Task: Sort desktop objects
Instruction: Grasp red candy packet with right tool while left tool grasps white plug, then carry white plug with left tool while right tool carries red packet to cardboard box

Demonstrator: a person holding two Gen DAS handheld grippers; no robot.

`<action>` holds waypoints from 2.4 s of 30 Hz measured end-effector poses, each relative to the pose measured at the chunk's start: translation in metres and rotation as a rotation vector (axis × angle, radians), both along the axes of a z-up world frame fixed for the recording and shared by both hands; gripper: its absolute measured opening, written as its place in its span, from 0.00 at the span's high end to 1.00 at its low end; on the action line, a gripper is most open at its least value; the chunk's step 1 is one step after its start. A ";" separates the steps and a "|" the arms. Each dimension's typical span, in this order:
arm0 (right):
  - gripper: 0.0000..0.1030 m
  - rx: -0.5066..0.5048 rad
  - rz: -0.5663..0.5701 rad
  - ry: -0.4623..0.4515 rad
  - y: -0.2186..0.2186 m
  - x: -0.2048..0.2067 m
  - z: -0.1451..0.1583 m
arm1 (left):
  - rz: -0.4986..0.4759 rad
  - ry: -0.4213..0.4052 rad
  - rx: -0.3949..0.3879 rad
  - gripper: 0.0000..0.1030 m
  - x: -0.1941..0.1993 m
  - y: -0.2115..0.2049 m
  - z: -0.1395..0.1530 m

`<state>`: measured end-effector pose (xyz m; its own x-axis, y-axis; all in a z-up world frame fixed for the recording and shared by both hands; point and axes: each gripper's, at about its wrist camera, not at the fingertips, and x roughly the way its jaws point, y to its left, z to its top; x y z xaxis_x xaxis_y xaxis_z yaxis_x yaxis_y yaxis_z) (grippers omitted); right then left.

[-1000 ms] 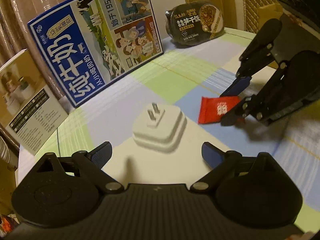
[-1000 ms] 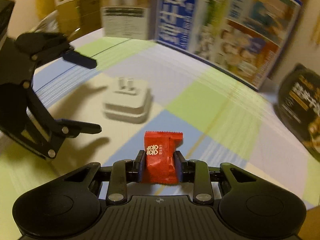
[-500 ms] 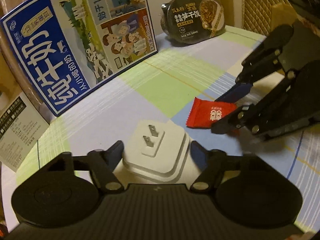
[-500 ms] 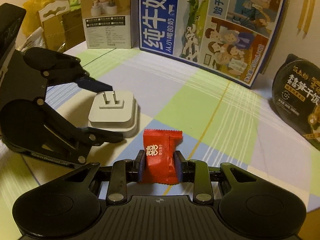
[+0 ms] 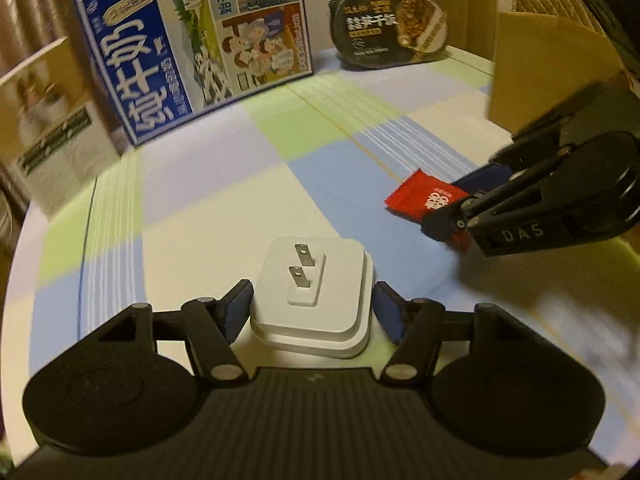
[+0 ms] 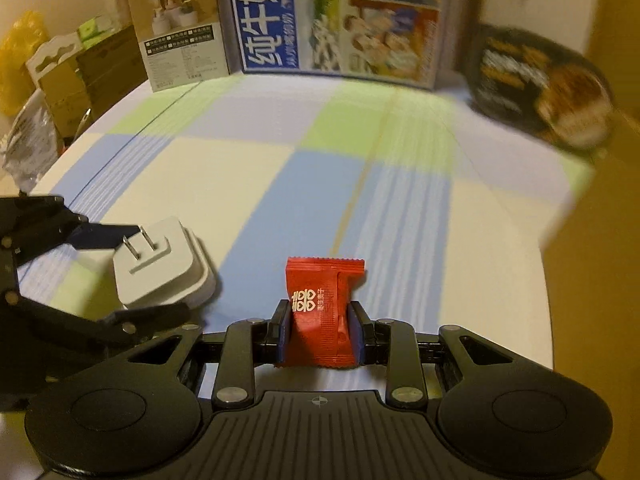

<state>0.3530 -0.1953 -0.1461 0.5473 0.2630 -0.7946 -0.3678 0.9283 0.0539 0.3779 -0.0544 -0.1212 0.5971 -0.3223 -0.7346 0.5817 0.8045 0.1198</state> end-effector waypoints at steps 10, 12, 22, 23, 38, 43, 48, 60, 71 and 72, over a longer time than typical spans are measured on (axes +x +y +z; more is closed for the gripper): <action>0.75 0.026 -0.018 0.019 -0.044 -0.151 0.009 | -0.045 0.090 0.038 0.42 -0.142 -0.027 0.010; 0.74 0.026 -0.021 0.021 -0.053 -0.174 0.010 | -0.016 0.121 -0.002 0.42 -0.168 -0.026 0.013; 0.73 0.018 -0.001 -0.095 -0.067 -0.226 0.001 | -0.035 0.048 -0.026 0.33 -0.226 -0.031 -0.001; 0.71 0.014 -0.003 -0.107 -0.068 -0.228 0.000 | -0.034 0.057 -0.037 0.33 -0.224 -0.031 -0.002; 0.59 0.023 -0.002 -0.181 -0.077 -0.234 -0.011 | 0.006 0.093 -0.093 0.41 -0.217 -0.029 -0.004; 0.71 0.023 0.020 -0.188 -0.074 -0.237 -0.011 | 0.026 0.085 -0.093 0.41 -0.220 -0.032 -0.004; 0.74 0.021 0.002 -0.181 -0.075 -0.237 -0.008 | 0.060 0.091 -0.097 0.42 -0.220 -0.034 -0.003; 0.74 0.034 -0.031 -0.200 -0.082 -0.251 0.016 | 0.090 0.100 -0.105 0.42 -0.232 -0.039 0.011; 0.74 0.068 -0.068 -0.261 -0.095 -0.275 0.059 | 0.157 0.085 -0.160 0.42 -0.259 -0.043 0.049; 0.74 0.074 -0.072 -0.269 -0.096 -0.277 0.064 | 0.160 0.079 -0.168 0.42 -0.262 -0.044 0.055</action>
<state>0.0757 -0.2914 -0.0819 0.7552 0.2675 -0.5984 -0.3112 0.9498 0.0319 0.1161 -0.0987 -0.0666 0.5933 -0.3496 -0.7252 0.4473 0.8921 -0.0641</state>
